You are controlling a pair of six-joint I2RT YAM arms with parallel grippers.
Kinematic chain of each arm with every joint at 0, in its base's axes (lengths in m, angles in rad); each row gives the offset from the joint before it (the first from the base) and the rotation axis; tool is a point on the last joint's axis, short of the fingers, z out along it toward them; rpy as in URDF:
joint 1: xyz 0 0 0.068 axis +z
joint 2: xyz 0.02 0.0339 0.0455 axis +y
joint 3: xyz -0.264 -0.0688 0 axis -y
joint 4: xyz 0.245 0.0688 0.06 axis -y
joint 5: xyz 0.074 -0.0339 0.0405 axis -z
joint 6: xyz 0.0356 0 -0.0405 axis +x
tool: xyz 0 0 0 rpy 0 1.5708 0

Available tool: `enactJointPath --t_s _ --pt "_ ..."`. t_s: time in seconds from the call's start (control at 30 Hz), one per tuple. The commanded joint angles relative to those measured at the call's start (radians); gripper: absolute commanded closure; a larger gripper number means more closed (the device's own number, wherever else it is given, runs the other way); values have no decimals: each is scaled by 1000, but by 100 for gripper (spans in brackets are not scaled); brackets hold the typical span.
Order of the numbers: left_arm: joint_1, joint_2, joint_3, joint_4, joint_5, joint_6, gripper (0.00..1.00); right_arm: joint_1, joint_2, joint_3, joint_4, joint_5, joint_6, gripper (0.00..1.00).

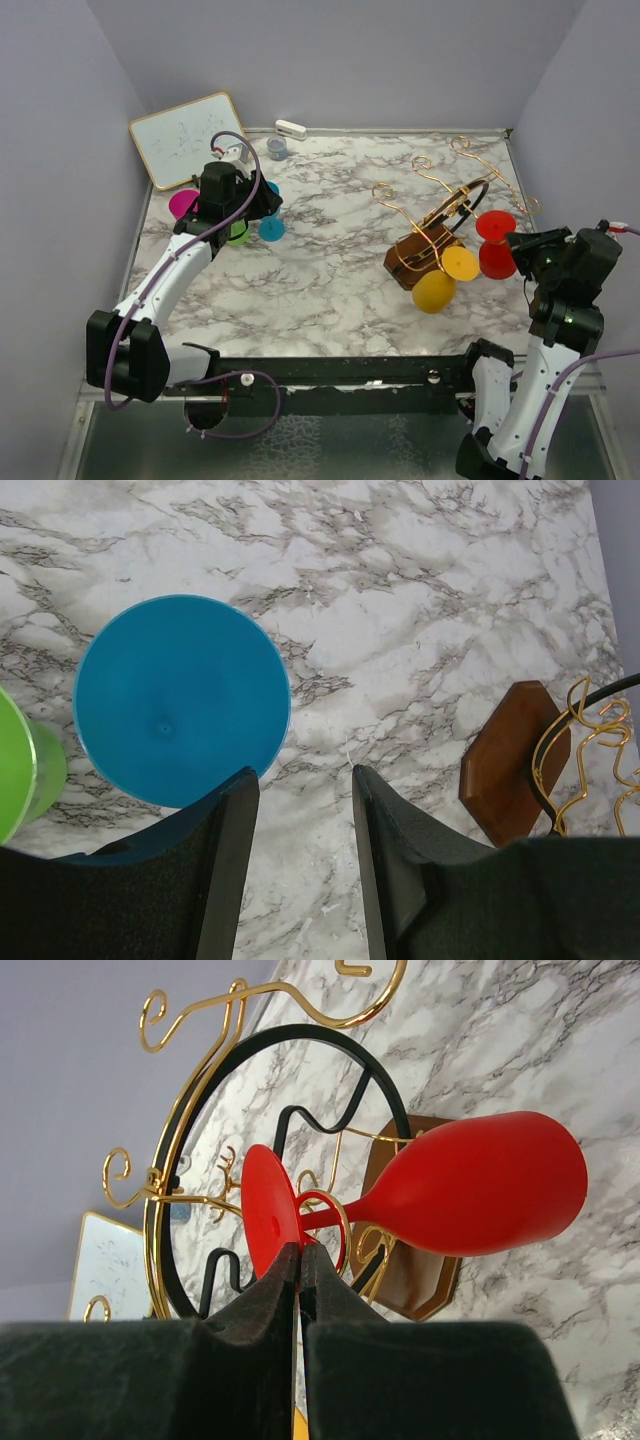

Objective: Take the wine glass off the wine glass rack

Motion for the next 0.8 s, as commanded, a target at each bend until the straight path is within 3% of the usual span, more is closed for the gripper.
enactJointPath --t_s 0.0,0.33,0.77 --pt "-5 9 5 25 27 -8 55 9 -12 28 -8 49 42 99" --pt "-5 26 10 20 39 -12 55 13 -5 98 -86 164 92 99" --pt "-5 31 11 19 40 -13 55 18 -33 -6 -19 -24 104 99"
